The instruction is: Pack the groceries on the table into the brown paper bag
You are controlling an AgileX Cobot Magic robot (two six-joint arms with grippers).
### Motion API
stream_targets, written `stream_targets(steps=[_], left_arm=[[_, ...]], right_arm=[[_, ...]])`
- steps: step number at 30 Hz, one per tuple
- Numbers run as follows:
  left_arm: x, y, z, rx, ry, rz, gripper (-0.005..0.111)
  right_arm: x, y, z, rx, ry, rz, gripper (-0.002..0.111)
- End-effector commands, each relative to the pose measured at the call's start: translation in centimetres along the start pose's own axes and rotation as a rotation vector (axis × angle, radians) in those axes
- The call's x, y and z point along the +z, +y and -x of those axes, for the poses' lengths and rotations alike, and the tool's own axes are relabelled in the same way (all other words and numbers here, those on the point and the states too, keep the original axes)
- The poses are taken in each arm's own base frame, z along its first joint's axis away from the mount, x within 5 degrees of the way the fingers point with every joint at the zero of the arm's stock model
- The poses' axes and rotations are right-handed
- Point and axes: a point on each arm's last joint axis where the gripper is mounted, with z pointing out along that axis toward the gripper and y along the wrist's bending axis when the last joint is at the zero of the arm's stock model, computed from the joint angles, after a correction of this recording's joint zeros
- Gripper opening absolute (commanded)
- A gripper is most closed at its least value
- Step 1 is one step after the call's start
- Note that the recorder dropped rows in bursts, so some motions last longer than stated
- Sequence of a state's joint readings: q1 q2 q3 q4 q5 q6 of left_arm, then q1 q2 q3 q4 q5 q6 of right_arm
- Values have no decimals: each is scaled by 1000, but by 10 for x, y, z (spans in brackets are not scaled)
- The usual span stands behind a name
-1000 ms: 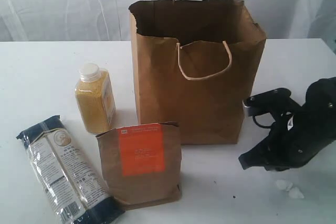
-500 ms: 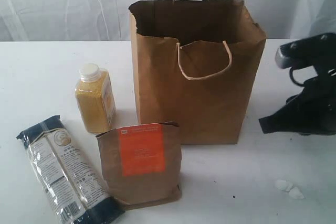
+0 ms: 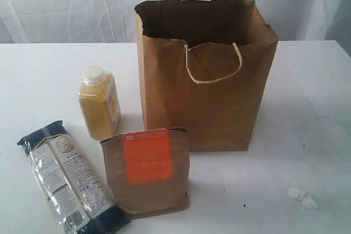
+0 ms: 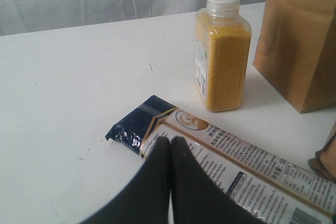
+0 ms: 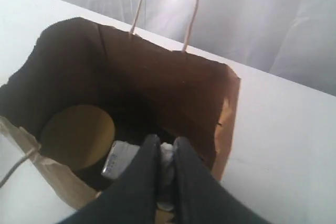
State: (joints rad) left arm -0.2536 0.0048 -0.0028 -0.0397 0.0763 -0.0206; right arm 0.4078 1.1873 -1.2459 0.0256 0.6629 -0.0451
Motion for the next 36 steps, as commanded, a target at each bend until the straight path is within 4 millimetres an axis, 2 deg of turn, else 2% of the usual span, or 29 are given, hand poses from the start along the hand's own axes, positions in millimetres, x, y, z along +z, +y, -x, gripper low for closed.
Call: stream_targets(steps=[1, 2, 4, 10, 12, 14, 19, 26, 29, 32, 36], left_arm=[[0, 0, -1, -4, -3, -5, 0], [0, 0, -1, -4, -3, -5, 0], [0, 0, -1, -4, -3, -5, 0], [0, 0, -1, -4, -3, -5, 0], [0, 0, -1, -4, -3, -5, 0], [0, 0, -1, -4, -3, -5, 0], [0, 0, -1, -4, -3, -5, 0], [0, 0, -1, -4, -3, -5, 0], [0, 0, -1, -4, -3, -5, 0], [0, 0, -1, -4, -3, -5, 0], [0, 0, -1, -4, -3, -5, 0]], right_arm=[[42, 8, 0, -31, 87, 28, 2], [51, 8, -2, -31, 100, 28, 3], [65, 8, -7, -30, 131, 28, 14], [65, 7, -3, -62, 93, 15, 47], [57, 7, 1, -62, 61, 14, 52], [48, 7, 4, -62, 33, 12, 52], [2, 2, 2, -117, 13, -33, 52], [-72, -2, -45, -107, 127, -65, 52], [-90, -2, -71, -103, 195, -67, 52], [-95, -2, -100, -101, 284, -66, 52], [-77, -1, -136, -106, 419, -57, 52]])
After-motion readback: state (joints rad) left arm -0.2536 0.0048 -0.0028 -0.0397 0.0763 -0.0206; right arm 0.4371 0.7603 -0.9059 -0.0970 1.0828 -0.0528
